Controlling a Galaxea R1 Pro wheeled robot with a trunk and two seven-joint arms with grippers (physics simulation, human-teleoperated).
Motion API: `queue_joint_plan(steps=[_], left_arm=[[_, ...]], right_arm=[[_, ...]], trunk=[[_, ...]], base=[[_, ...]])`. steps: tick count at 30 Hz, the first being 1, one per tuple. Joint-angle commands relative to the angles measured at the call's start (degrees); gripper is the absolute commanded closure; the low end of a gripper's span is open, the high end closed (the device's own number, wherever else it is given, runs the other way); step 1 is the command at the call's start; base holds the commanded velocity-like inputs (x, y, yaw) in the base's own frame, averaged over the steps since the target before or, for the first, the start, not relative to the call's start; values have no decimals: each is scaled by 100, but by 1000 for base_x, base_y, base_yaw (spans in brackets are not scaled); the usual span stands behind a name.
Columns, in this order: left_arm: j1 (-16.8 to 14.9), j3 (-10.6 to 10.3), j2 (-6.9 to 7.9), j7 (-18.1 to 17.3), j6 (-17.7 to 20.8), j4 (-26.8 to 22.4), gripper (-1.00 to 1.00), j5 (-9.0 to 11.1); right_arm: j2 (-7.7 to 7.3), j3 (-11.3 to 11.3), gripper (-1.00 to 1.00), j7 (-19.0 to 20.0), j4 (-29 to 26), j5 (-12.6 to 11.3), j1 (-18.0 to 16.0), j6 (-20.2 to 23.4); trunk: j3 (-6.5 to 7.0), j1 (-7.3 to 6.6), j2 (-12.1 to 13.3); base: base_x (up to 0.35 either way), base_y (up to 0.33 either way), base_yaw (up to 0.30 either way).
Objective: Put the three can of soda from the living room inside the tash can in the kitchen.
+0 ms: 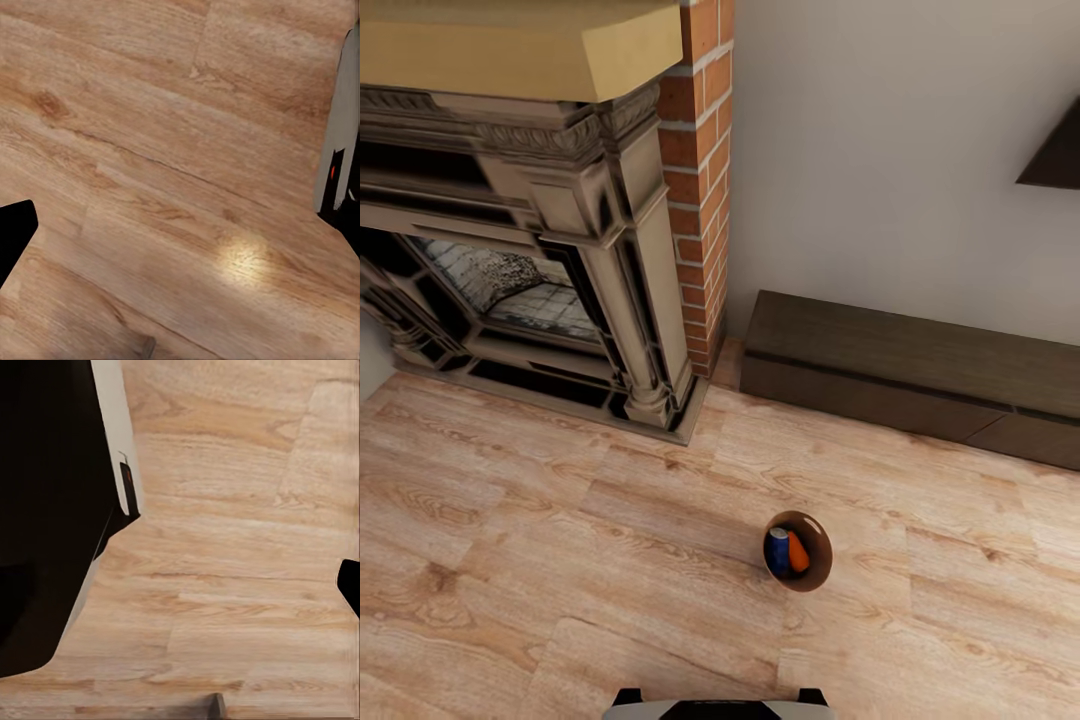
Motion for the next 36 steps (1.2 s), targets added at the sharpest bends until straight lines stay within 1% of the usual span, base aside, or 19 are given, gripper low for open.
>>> queue_joint_plan(steps=[1, 4, 8, 9, 21, 24, 27, 30, 36], left_arm=[[0, -9, -20, -14, -3, -1, -100, -12], [0, -25, -55, -32, -5, -2, -100, -27], [0, -41, -88, -48, -8, -2, -100, -51], [0, -48, -104, -59, -7, -3, -100, -67], [0, -57, -119, -81, -15, -14, -100, -83], [0, -56, -120, -83, -16, -19, -100, -83], [0, -58, -128, -103, -16, -20, -100, -83], [0, -59, -151, -122, -16, -17, -100, -85], [0, -64, -175, -134, -14, -18, -100, -91]], right_arm=[[9, 1, -100, -91, 0, -3, 4, 5], [12, -1, -100, -171, 0, -7, 23, 10], [-2, -5, -100, -225, 0, -34, 79, 14], [-20, -7, -100, -243, 0, -73, 105, 14], [-100, 1, -100, -254, -7, -102, 198, 6], [-170, 7, -100, -254, -8, -97, 209, -2], [-195, 12, -100, -254, -9, -85, 211, -4], [-201, 19, -100, -254, -9, -72, 212, -4], [-157, 29, -100, -254, -18, -55, 213, -5]], trunk=[[19, -22, 42], [72, -88, 162], [73, -89, 163], [73, -89, 163], [73, -89, 163], [73, -89, 163], [73, -89, 163], [73, -89, 163], [73, -89, 163]], base=[[0, 0, 0], [0, 0, 0], [0, 0, 0], [0, 0, 0], [0, 0, 0], [0, 0, 0], [0, 0, 0], [0, 0, 0], [0, 0, 0]])
